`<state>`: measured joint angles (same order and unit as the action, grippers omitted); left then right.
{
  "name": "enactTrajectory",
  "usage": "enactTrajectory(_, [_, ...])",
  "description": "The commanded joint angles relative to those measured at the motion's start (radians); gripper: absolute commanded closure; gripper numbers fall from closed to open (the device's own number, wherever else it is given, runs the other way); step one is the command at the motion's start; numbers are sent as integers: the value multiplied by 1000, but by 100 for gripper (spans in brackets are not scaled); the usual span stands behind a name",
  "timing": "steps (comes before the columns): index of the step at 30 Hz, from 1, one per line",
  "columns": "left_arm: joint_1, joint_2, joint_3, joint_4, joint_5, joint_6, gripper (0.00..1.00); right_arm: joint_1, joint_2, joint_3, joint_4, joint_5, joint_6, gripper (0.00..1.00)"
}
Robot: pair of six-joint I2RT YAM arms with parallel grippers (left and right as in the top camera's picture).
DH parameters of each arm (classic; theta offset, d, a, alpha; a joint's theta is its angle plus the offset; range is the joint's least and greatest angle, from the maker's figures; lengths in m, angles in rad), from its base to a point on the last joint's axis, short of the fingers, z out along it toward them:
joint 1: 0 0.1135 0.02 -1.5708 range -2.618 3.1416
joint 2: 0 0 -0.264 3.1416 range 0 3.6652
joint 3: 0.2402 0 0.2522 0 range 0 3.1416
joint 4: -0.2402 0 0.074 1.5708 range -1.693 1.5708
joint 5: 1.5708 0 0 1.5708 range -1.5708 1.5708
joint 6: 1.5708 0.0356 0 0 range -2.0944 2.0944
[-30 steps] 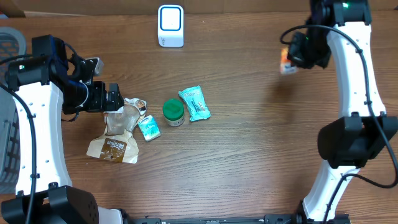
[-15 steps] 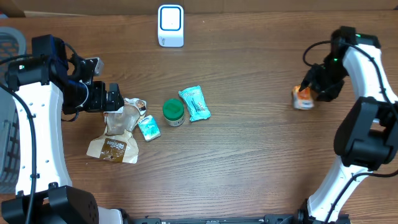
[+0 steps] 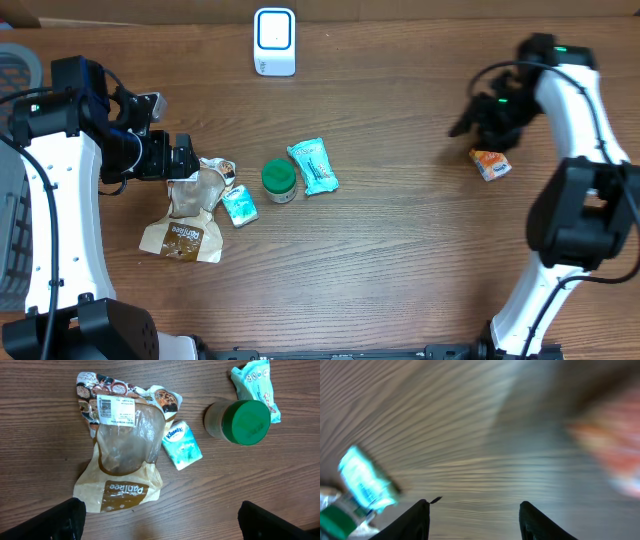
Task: Scan the item barcode
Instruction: 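Move right gripper to the mint-green tissue pack beside the jar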
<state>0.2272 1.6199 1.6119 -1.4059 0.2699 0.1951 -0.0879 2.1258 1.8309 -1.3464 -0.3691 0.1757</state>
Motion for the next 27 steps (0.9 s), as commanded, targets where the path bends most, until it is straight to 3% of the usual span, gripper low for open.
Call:
enactTrajectory(1, [1, 3, 1, 1, 11, 26, 0, 117, -9, 27, 36, -80, -24, 44])
enactTrajectory(5, [1, 3, 1, 1, 11, 26, 0, 251, -4, 2, 116, -77, -17, 38])
enactTrajectory(13, [1, 3, 1, 1, 11, 26, 0, 438, 39, -112, 306, -78, 68, 39])
enactTrajectory(25, [1, 3, 1, 1, 11, 26, 0, 526, 127, -194, 417, -96, 85, 48])
enactTrajectory(27, [1, 3, 1, 1, 11, 26, 0, 526, 136, -198, 405, -96, 77, 53])
